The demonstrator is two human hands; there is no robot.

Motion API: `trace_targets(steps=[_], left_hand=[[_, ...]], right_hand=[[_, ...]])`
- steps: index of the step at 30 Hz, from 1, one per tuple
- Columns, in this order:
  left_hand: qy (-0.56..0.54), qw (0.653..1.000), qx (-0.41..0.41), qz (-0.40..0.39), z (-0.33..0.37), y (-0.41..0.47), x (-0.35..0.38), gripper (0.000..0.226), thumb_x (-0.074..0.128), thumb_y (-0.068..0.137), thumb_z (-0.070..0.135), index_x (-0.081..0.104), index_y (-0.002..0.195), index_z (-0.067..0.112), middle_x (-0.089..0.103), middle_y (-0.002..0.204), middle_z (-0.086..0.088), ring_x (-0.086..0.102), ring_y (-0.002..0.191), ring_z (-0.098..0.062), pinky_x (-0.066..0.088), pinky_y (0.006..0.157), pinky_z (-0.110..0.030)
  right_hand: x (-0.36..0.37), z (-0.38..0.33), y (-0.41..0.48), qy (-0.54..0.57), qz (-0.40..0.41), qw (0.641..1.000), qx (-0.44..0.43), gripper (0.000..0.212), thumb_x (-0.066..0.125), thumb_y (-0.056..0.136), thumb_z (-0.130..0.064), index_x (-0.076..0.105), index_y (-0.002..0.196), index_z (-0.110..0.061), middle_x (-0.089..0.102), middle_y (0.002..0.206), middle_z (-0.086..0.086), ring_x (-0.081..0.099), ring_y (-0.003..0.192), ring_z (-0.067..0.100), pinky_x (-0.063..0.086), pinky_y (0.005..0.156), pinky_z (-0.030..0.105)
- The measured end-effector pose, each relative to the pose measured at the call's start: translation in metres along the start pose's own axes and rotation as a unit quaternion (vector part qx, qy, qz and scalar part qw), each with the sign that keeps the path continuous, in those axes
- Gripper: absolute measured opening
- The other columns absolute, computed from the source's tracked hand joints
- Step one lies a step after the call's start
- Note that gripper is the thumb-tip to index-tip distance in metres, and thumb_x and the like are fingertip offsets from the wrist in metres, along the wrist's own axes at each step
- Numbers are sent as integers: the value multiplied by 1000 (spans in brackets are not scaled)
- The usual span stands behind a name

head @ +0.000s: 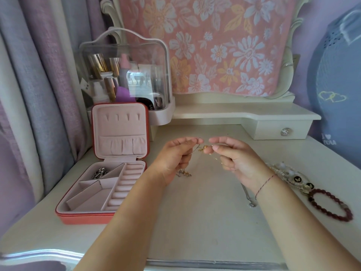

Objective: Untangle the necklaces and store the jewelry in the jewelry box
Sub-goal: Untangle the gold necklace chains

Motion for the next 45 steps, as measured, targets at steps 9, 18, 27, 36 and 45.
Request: trace_targets(steps=[9, 18, 27, 36, 45], left_hand=[[-7, 1000, 3, 15, -3, 4, -4, 15, 57, 94, 7, 67, 101, 16, 30, 66, 2, 20, 43, -5, 19, 39, -15], [-32, 999, 7, 20, 0, 3, -5, 27, 57, 92, -2, 65, 113, 13, 63, 75, 1, 22, 40, -4, 19, 38, -15], [-20, 1000, 18, -13, 2, 0, 2, 30, 60, 89, -4, 67, 111, 15, 60, 69, 7, 22, 42, -5, 16, 41, -17], [-14, 999, 12, -28, 2, -1, 7, 31, 62, 88, -3, 67, 110, 18, 67, 74, 5, 20, 44, -7, 14, 42, -19], [41, 999, 31, -16, 3, -1, 5, 37, 67, 84, -4, 69, 110, 22, 66, 78, 11, 25, 50, -9, 20, 42, -18]], right_hand=[[0, -6, 2, 31, 8, 999, -42, 18, 53, 92, -3, 66, 98, -14, 73, 82, 4, 39, 54, 8, 37, 57, 15], [-3, -12, -1, -54, 29, 996, -70, 15, 53, 94, -5, 67, 97, -7, 66, 62, 9, 42, 45, 14, 37, 49, 18], [6, -4, 0, -141, 13, 988, -60, 11, 65, 86, -4, 67, 93, -12, 72, 72, 9, 63, 69, 16, 51, 78, 27], [-1, -7, -1, -152, 50, 985, -58, 12, 65, 88, -16, 72, 79, -21, 71, 94, 12, 57, 84, 11, 40, 77, 25], [6, 6, 2, -140, 3, 990, -15, 8, 66, 88, -25, 72, 88, -20, 71, 77, -18, 60, 73, -12, 40, 70, 7]])
Point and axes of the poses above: each hand's wrist, its own y-axis towards the middle knuckle, its own x-axis out of the palm, z = x × y, the point moved 9 cm from there along y, towards the middle knuckle
